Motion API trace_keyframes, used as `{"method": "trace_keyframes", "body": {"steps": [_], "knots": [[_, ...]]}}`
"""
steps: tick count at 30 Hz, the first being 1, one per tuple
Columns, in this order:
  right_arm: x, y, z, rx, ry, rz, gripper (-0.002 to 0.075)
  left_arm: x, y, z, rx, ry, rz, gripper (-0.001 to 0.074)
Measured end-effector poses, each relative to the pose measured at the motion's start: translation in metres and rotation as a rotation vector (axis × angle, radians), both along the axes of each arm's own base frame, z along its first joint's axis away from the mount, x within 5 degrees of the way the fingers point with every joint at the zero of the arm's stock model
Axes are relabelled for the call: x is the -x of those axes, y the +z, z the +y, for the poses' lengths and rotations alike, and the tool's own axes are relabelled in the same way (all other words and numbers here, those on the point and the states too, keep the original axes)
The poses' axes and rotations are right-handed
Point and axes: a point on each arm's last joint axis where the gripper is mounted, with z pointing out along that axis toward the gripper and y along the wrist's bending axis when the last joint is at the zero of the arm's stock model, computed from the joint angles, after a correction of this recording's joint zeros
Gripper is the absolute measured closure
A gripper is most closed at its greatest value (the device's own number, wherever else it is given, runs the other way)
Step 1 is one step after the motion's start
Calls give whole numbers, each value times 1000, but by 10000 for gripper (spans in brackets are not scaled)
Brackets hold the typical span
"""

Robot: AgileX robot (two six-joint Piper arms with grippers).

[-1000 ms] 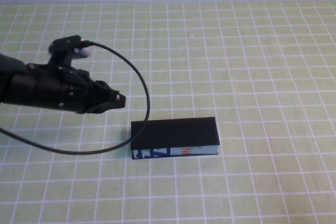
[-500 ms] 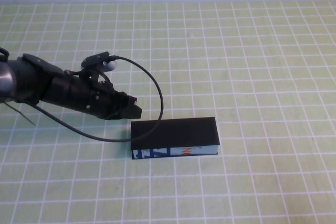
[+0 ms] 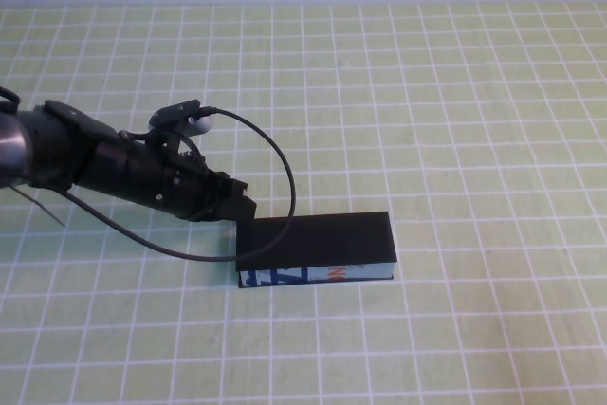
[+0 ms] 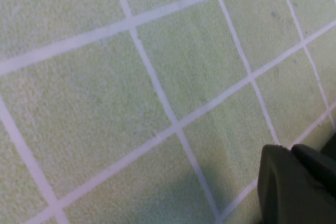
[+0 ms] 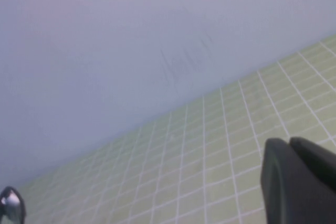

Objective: Take glasses out of glasses case

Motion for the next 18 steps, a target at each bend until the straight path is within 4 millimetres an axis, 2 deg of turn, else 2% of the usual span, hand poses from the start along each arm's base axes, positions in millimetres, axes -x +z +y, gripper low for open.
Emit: {"method": "trace_keyframes", "body": {"steps": [4,9,15,18], "knots": [[1,3,3,-119,46,58,743,0,0,0,-2,-2,0,738],[-5,32,20,-96,204,288,743,0,0,0,-6,-7,0,738],[-38,62,40,148,390,616,743,1,0,0,-3,-15,5,738],[-67,71,48,252,475,720,743,2,0,0,-1,-18,7,738]]}}
